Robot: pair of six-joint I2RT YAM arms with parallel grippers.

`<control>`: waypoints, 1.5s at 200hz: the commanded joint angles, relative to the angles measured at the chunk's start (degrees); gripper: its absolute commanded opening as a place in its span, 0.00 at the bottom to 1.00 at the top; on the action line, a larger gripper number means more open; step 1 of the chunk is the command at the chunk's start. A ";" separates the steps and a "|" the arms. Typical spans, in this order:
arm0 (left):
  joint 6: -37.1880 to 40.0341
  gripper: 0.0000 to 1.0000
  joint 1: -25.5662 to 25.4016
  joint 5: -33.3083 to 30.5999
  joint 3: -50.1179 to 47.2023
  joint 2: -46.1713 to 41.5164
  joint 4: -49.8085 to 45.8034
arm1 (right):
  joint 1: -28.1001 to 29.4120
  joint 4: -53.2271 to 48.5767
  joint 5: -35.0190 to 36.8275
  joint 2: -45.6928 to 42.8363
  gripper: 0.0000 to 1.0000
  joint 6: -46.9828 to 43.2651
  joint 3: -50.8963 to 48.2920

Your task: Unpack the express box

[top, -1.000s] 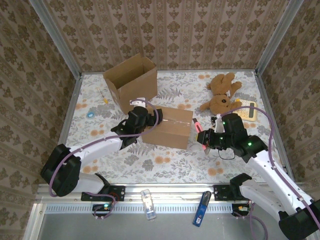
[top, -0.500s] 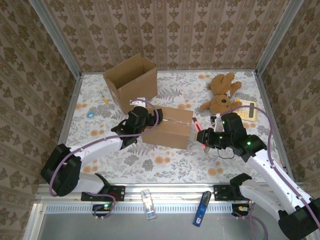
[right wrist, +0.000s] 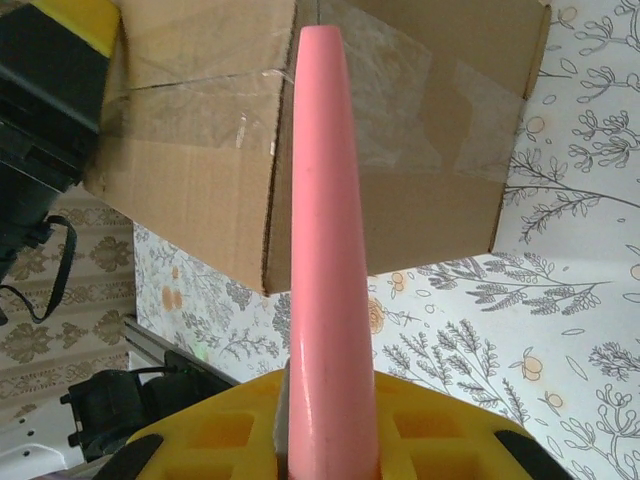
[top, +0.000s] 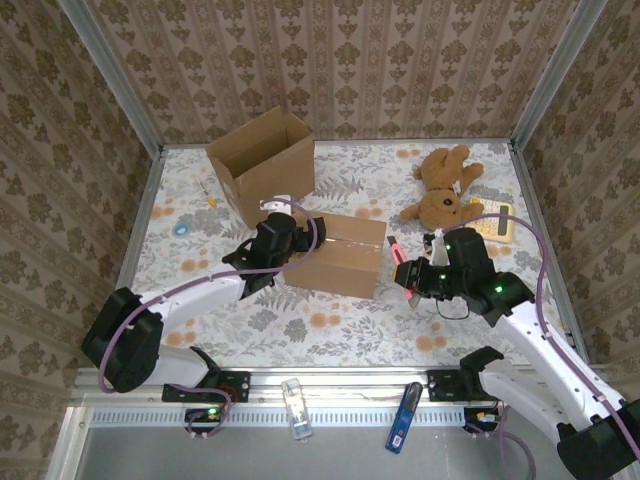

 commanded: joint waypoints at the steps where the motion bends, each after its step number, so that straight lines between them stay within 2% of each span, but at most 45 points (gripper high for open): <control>1: 0.30 1.00 -0.59 0.58 -1.14 2.36 -6.12 | -0.28 0.51 -0.28 0.17 0.00 0.70 -0.88; 261: 0.08 1.00 -0.56 0.50 -1.12 2.38 -6.13 | -0.27 4.48 -1.62 1.32 0.00 1.17 -0.60; 300: -0.07 1.00 -0.54 0.26 -1.21 2.65 -6.08 | -0.18 5.77 -3.52 0.88 0.00 1.98 -1.24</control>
